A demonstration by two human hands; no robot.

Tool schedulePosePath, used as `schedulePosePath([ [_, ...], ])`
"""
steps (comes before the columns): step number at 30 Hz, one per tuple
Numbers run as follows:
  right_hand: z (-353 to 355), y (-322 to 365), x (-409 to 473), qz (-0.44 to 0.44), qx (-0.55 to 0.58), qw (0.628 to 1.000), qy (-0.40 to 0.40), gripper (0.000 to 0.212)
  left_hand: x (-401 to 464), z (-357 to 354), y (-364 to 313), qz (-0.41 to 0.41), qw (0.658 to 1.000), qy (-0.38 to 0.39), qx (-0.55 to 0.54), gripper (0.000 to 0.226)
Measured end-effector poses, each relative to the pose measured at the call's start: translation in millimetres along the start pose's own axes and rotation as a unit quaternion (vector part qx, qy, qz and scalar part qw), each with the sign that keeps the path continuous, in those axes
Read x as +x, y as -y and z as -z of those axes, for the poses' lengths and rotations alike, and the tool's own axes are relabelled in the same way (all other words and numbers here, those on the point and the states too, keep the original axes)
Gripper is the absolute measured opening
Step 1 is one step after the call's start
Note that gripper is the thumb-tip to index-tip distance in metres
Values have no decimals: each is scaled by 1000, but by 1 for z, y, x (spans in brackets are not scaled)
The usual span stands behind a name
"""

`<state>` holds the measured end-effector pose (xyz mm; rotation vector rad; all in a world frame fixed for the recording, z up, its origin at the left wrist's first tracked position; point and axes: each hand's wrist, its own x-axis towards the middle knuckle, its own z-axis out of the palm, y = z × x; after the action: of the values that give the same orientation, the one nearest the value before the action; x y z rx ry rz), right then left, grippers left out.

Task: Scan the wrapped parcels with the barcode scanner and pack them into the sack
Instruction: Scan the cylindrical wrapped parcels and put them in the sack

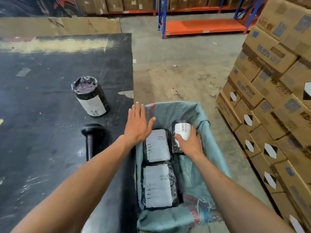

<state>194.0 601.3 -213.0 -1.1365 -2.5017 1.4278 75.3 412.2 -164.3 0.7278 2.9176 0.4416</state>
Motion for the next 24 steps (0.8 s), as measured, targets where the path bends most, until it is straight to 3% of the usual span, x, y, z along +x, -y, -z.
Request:
schedulePosePath([
  [2, -8, -15, 8, -15, -18, 1000, 10, 81, 6, -6, 4, 4, 1000, 23, -13, 80],
  [13, -61, -84, 64, -76, -66, 994, 53, 85, 10, -18, 13, 5, 999, -18, -40, 75],
  [24, -103, -125, 67, -54, -137, 988, 37, 77, 11, -20, 13, 11, 1000, -13, -25, 72],
])
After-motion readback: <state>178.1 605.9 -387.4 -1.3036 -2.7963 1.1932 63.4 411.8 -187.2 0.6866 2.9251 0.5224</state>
